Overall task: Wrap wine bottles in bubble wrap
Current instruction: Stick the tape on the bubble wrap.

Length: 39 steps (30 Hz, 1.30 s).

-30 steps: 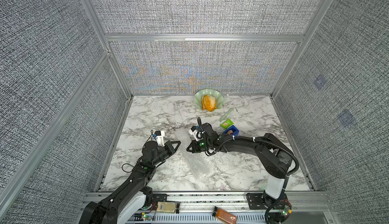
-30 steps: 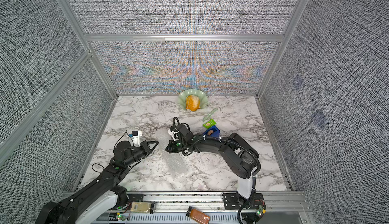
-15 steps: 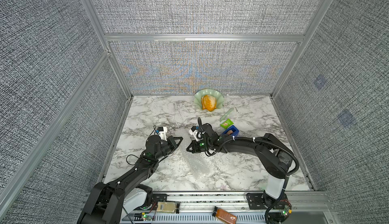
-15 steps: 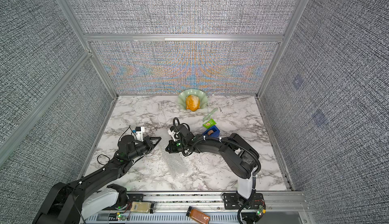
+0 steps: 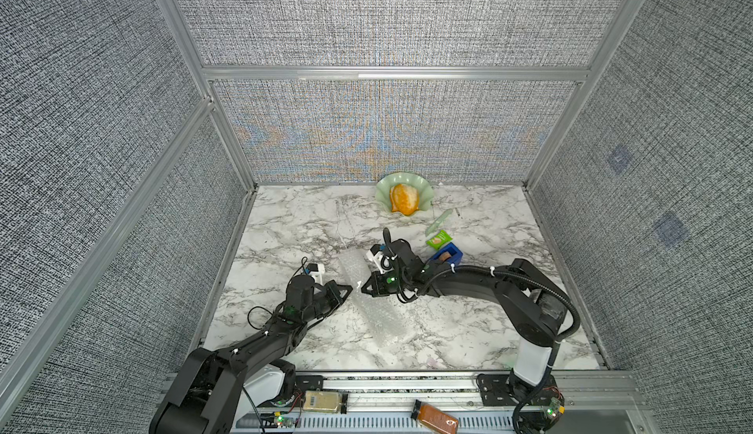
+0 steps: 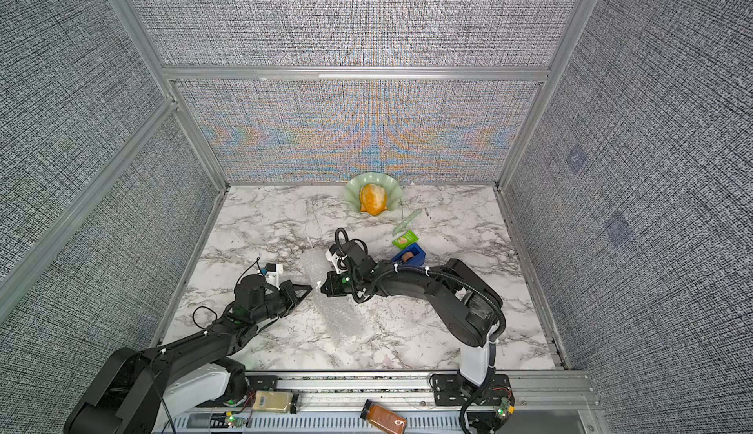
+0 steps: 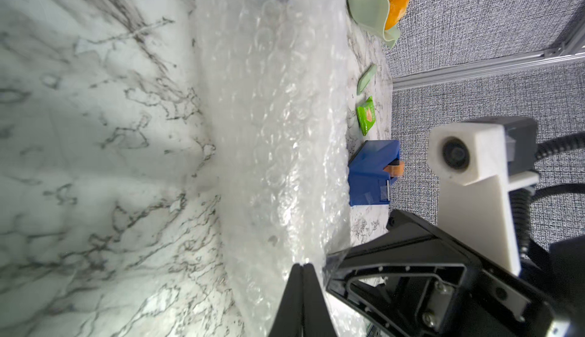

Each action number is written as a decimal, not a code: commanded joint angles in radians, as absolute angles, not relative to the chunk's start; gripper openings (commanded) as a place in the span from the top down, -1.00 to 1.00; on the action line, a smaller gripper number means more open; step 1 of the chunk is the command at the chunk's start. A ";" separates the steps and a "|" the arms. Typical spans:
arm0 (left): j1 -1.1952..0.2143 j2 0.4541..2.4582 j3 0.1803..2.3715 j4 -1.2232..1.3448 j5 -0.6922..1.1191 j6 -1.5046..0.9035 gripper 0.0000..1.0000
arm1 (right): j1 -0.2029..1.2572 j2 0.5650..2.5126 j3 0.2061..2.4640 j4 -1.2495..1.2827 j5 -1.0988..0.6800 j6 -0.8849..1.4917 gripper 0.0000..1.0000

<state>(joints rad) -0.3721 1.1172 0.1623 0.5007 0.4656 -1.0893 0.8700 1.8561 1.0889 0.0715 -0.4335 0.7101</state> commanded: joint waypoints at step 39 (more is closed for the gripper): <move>-0.410 1.215 0.211 0.588 0.436 -1.075 1.00 | 0.897 1.803 1.155 -0.154 -0.294 0.645 0.73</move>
